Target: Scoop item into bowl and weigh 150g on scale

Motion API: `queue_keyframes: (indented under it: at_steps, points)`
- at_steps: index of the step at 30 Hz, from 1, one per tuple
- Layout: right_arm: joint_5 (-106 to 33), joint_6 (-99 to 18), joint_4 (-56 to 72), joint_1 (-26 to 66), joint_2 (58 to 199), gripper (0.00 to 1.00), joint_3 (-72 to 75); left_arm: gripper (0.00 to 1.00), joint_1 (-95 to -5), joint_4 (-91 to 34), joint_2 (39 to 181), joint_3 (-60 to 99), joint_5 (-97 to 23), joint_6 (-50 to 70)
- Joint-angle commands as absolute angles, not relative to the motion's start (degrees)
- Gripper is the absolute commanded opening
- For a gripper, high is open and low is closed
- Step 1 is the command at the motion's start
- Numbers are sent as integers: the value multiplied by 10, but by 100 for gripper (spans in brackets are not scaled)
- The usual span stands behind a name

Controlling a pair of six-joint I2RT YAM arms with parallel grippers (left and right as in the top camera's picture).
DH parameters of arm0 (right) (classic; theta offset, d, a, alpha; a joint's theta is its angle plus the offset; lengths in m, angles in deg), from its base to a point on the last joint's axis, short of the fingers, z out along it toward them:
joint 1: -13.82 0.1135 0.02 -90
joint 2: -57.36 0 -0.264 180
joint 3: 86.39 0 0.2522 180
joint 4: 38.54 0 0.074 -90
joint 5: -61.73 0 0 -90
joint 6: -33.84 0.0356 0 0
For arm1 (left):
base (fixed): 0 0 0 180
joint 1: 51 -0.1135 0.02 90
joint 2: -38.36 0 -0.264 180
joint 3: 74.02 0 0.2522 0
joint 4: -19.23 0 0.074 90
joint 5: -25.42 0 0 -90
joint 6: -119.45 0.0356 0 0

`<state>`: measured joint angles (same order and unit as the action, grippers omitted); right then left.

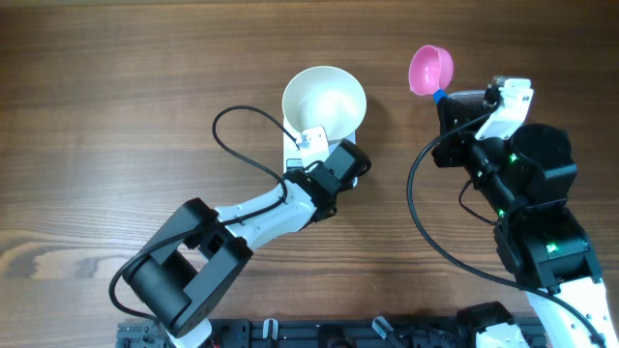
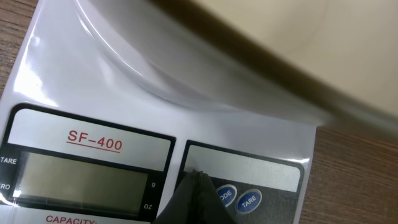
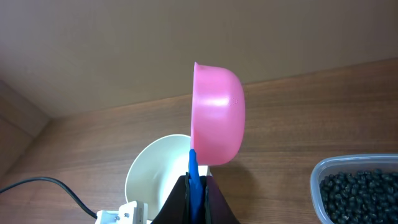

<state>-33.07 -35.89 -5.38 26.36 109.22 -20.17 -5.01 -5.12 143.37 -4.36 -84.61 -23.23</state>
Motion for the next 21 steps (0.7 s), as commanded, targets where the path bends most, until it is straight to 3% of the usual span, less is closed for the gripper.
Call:
queue_keyframes:
  at_steps: [1,9,15,21]
  points:
    - [-321,-366,-57,261,1093,4,-190,4,-52,-59,1456,-44,-819,-238]
    - [-322,-366,-61,261,1092,4,-190,4,-52,-72,1440,-43,-817,-235]
    - [-348,-365,-58,261,1091,4,-189,4,-52,-137,1274,-43,-815,-235]
    - [-342,-389,-45,261,1097,4,-190,20,-60,-207,1114,-43,-896,-204]
